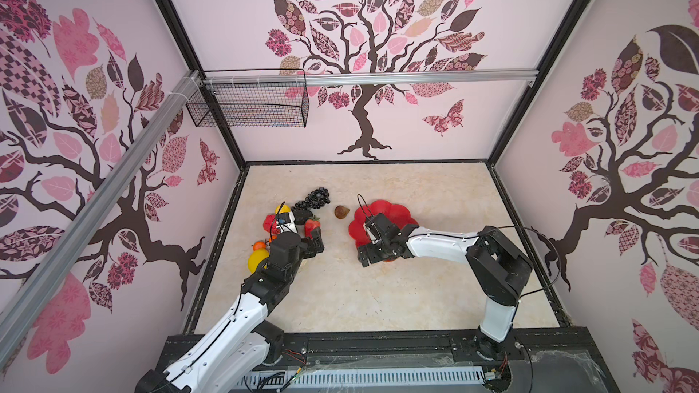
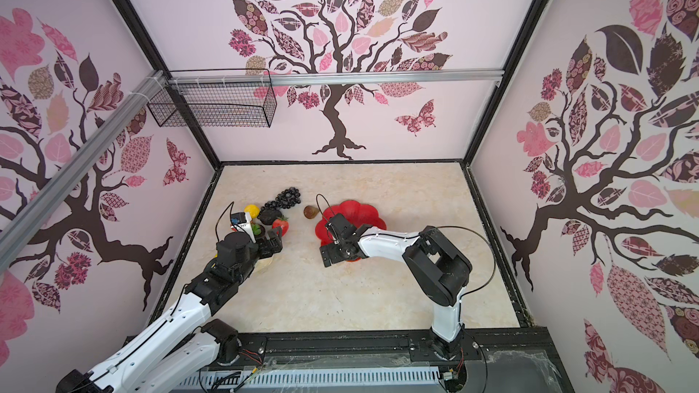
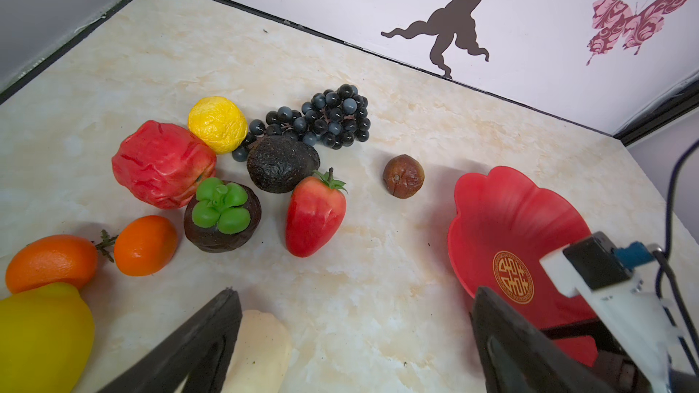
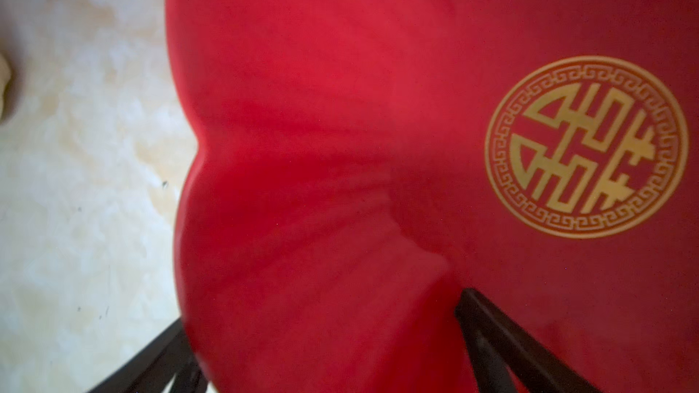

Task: Arrange fruit in a fruit bowl
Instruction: Move the fruit bowl to the center of the table.

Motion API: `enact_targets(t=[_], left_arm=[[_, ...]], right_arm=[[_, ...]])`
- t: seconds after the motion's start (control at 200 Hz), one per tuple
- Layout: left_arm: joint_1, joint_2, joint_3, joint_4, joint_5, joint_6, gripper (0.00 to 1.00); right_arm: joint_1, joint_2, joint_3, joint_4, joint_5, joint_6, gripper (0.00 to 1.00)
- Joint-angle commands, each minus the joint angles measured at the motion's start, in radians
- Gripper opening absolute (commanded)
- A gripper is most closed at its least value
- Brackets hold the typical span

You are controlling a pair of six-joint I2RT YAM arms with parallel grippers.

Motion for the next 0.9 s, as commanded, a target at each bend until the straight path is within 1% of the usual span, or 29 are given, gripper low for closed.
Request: enact_targets(t=[0.0,0.13,0.21,0.305,0.375,0.49,0.595,0.65,0.755,0.895], left_arm=[[-0.004,-0.007,-0.026,-0.003,-0.010,-0.010,0.98],[-0.004,0.013,-0.024,0.008,0.018,-0.012,0.98],[-0.004,0.049,-0.020,0.033,0.062,-0.015,0.98],[-0.003,0.144,0.016,0.049,0.159,-0.019,0.98],[-0.004,0.233,0.069,0.023,0.208,-0.055,0.98],[-0.008,0.366,0.152,0.014,0.319,-0.105,0.98],[-0.028,0.472,0.209,0.026,0.361,-0.131,0.97],[-0.043,0.521,0.239,0.031,0.365,-0.137,0.97],[-0.048,0.625,0.297,0.030,0.397,-0.154,0.96],[-0.050,0.712,0.356,0.044,0.444,-0.156,0.96]], right_arm=[[0.021,-0.099,-0.014,-0.066,-0.012,0.038,1.00],[0.019,-0.186,-0.001,-0.118,0.034,0.013,1.00],[0.000,-0.236,0.027,-0.150,0.069,-0.020,1.00],[-0.094,-0.280,0.036,-0.147,0.072,-0.050,0.99],[-0.190,-0.291,0.034,-0.120,0.072,-0.074,1.00],[-0.355,-0.248,0.064,-0.087,0.002,-0.082,0.99],[-0.441,-0.179,0.101,-0.083,-0.025,-0.075,1.00],[-0.459,-0.147,0.109,-0.074,-0.021,-0.069,1.00],[-0.460,-0.091,0.120,-0.049,-0.015,-0.079,1.00],[-0.462,-0.023,0.140,-0.031,-0.040,-0.091,1.00]])
